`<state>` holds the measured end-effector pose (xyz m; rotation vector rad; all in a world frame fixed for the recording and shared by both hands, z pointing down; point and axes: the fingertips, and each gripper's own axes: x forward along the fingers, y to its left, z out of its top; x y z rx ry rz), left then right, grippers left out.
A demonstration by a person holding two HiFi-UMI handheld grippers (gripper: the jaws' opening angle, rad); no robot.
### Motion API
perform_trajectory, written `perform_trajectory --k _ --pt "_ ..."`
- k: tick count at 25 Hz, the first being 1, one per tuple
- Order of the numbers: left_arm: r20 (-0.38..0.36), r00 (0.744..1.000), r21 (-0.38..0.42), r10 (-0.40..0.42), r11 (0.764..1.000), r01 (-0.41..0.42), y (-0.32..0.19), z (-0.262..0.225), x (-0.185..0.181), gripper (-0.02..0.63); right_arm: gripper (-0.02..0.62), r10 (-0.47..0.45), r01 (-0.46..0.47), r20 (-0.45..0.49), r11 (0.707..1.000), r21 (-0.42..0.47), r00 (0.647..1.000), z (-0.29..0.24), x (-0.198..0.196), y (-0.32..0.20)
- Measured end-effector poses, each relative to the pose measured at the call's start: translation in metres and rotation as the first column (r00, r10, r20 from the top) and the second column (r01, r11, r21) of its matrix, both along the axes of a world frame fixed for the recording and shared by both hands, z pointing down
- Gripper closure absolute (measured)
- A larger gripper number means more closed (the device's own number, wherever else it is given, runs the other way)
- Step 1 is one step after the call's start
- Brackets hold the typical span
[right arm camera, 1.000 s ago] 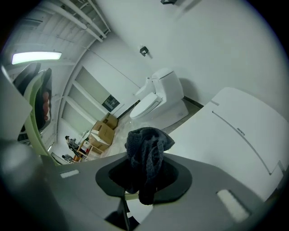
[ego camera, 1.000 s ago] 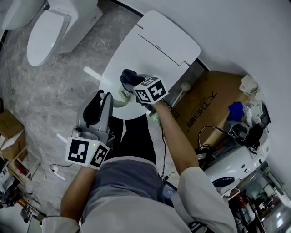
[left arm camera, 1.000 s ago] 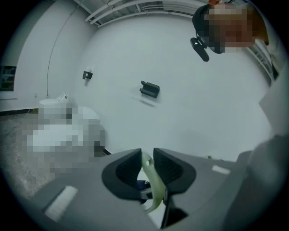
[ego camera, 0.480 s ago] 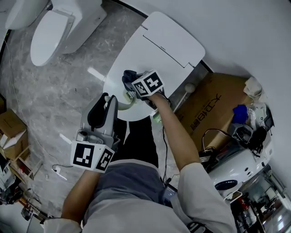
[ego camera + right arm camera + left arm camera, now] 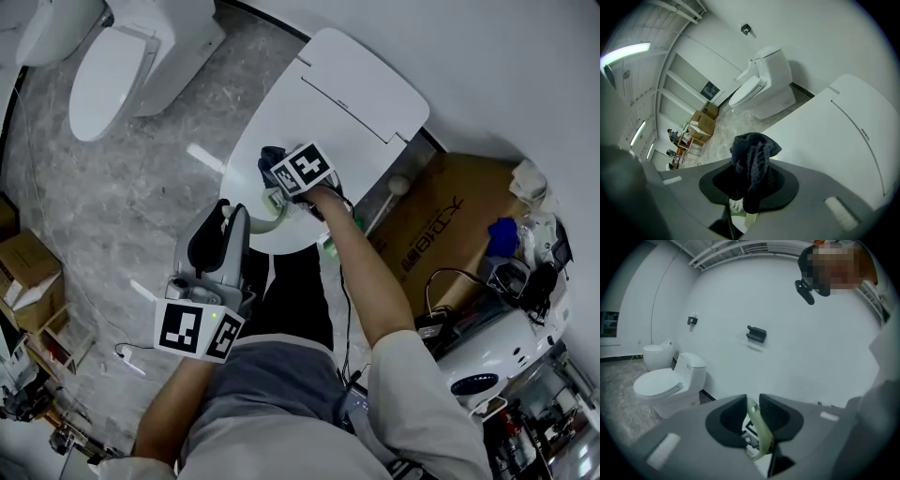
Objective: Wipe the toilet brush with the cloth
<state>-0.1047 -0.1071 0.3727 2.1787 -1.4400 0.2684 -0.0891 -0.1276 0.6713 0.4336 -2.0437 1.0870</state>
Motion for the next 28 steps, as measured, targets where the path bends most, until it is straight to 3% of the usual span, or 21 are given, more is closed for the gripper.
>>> perform_trajectory --k 6,28 --pt "0.001 1.0 -0.006 -0.006 1.0 0.006 0.003 -0.001 -0.001 0.606 0.492 -0.036 0.035 -0.025 0.999 -0.012 0.999 0.009 -0.001 0.002" --pt "0.007 1.0 0.004 -0.023 1.0 0.023 -0.002 0.003 0.001 0.606 0.491 -0.004 0.001 -0.074 0.999 -0.038 0.997 0.04 0.007 -0.006"
